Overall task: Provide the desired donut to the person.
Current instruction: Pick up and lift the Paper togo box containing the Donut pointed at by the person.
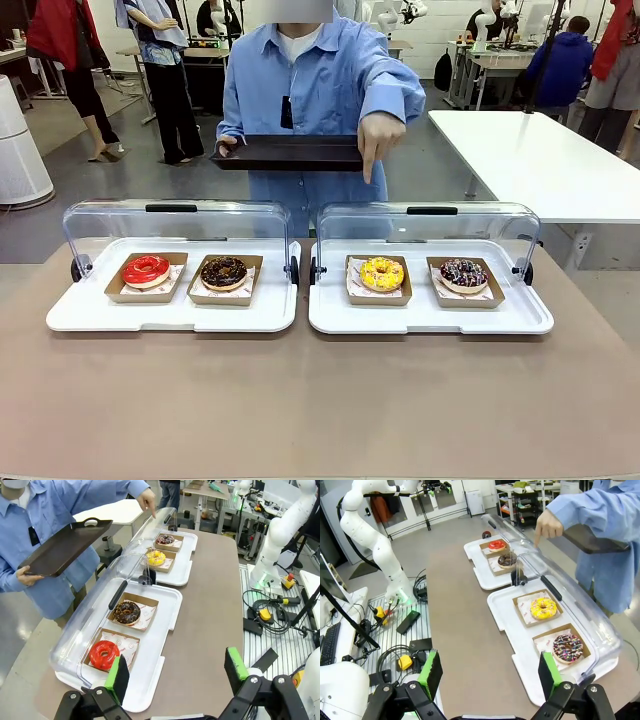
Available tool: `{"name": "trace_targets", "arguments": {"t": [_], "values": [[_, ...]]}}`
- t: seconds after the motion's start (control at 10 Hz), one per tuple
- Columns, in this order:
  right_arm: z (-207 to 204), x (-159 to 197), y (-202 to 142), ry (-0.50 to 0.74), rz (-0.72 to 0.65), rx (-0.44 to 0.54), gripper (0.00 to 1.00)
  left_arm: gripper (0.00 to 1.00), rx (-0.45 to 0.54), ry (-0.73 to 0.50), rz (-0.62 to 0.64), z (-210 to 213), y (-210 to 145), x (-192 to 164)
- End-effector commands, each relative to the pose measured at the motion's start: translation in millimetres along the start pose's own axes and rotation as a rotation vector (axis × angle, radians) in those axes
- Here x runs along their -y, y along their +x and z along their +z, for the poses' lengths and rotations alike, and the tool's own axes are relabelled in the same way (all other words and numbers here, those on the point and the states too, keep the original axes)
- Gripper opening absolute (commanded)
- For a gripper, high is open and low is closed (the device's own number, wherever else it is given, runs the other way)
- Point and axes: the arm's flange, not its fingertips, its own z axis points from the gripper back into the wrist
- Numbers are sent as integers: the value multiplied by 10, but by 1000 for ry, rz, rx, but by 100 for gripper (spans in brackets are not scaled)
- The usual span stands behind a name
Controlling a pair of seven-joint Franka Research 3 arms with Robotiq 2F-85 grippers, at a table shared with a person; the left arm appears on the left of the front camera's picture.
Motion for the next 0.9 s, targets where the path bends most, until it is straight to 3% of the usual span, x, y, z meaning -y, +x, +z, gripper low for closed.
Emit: {"name": "trace_targets", "arguments": {"t": [0.0, 0.8], "values": [[-9, 9, -2, 9, 6, 12, 100, 100, 6, -3, -6, 21, -3, 5], [-9, 9, -2, 9, 6, 12, 100, 100, 6, -3, -6, 21, -3, 5]]}}
